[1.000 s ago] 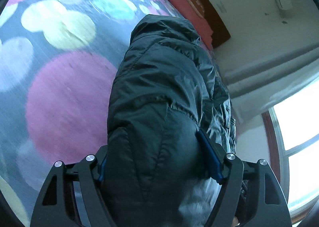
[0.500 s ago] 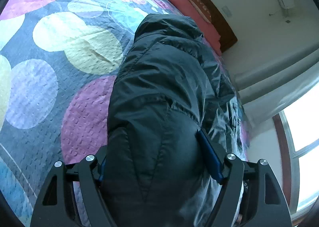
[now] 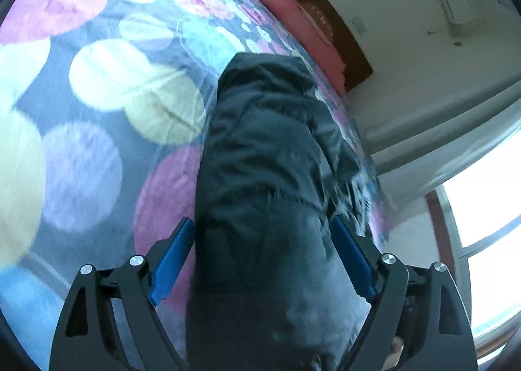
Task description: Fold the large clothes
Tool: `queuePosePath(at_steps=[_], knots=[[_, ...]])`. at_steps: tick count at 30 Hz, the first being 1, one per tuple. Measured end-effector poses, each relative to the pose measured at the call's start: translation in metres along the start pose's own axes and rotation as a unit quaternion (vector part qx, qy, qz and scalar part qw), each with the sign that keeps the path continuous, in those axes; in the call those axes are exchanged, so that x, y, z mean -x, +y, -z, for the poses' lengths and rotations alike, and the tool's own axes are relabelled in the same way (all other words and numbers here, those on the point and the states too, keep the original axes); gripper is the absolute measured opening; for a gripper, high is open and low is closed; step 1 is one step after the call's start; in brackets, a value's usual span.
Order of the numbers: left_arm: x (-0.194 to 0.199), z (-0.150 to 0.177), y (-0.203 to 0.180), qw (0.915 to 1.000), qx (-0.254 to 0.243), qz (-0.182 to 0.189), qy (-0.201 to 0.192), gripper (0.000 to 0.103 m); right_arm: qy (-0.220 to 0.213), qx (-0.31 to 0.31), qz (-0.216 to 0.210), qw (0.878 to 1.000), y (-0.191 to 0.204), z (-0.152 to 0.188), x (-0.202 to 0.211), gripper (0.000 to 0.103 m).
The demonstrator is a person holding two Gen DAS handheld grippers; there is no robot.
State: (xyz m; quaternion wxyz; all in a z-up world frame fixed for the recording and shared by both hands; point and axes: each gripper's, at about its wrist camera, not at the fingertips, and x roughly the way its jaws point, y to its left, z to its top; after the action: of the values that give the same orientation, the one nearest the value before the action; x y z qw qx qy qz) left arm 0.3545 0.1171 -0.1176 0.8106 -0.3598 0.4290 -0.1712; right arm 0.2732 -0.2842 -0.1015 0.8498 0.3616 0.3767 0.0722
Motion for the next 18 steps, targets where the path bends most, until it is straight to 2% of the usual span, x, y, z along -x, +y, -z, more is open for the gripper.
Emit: queuePosePath(at_steps=[2, 8, 9, 11, 14, 16, 18], knots=[[-0.012, -0.01, 0.0, 1.0, 0.004, 0.001, 0.007, 0.084, 0.002, -0.001, -0.002, 1.0, 0.002, -0.012, -0.008, 0.073], [-0.046, -0.025, -0.011, 0.999, -0.007, -0.04, 0.019, 0.084, 0.029, -0.015, 0.0, 0.999, -0.001, -0.039, -0.046, 0.07], [-0.05, -0.026, -0.013, 0.9982, -0.018, -0.053, 0.022, 0.084, 0.04, -0.011, 0.009, 0.999, -0.002, -0.04, -0.055, 0.052], [-0.058, -0.026, -0.016, 0.996, -0.033, -0.078, 0.027, 0.083, 0.06, -0.018, 0.018, 0.998, -0.008, -0.039, -0.068, 0.03], [-0.072, -0.029, -0.018, 0.9931, -0.047, -0.103, 0.031, 0.083, 0.063, -0.02, 0.026, 0.997, -0.012, -0.035, -0.078, 0.024], [-0.08, -0.029, -0.019, 0.9906, -0.059, -0.119, 0.034, 0.083, 0.059, -0.024, 0.023, 0.998, -0.014, -0.033, -0.081, 0.024], [-0.084, -0.032, -0.018, 0.9905, -0.059, -0.118, 0.039, 0.083, 0.053, -0.029, 0.015, 0.998, -0.016, -0.032, -0.077, 0.025]])
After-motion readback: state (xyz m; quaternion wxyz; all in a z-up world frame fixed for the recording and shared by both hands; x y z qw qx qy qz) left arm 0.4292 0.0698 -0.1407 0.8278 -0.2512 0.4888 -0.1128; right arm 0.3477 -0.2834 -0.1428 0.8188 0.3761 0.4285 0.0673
